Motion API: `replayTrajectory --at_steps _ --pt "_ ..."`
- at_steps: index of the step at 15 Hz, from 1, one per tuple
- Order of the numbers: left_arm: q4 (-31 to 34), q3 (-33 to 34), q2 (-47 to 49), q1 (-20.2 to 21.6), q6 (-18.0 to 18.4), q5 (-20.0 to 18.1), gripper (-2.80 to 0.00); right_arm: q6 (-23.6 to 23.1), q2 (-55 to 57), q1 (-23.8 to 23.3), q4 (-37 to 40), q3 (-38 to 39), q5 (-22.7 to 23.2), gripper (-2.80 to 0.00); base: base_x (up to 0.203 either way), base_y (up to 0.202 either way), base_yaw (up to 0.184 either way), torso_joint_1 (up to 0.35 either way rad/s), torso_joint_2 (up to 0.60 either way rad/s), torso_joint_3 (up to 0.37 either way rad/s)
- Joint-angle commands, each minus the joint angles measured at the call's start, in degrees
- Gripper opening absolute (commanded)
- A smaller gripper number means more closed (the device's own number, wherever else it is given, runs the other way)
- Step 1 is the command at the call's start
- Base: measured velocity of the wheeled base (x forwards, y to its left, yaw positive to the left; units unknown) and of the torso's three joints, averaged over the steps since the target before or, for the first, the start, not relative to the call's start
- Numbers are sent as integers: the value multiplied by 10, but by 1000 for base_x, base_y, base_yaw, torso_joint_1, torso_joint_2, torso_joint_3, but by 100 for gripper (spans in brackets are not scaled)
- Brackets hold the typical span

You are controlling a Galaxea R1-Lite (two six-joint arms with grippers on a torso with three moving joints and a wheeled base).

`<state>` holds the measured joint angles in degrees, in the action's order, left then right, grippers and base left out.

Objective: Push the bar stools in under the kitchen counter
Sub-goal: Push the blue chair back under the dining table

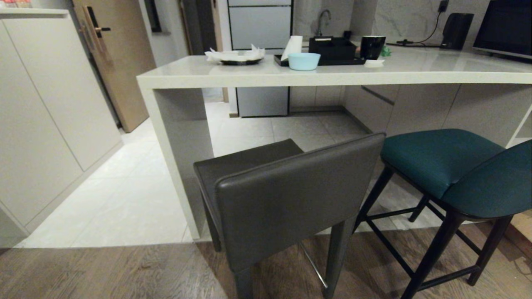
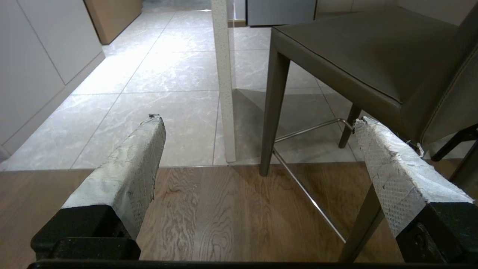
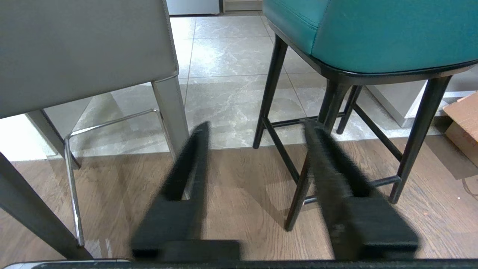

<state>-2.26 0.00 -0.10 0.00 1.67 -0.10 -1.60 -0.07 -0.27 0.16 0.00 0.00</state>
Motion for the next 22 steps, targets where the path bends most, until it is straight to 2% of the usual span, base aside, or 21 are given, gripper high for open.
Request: replayTrajectory --at_steps 1,2,3,22 --pt "0 11 0 0 0 0 0 1 1 0 0 0 1 -280 0 0 0 0 0 0" --pt "0 11 0 0 1 0 0 1 1 0 -1 0 1 -280 0 0 0 0 0 0" --pt "0 11 0 0 7 -2 -280 2 1 0 -1 0 1 -280 0 0 0 0 0 0" --pt "-1 11 0 0 -4 -2 -280 9 1 -1 -1 1 2 -280 0 0 0 0 0 0"
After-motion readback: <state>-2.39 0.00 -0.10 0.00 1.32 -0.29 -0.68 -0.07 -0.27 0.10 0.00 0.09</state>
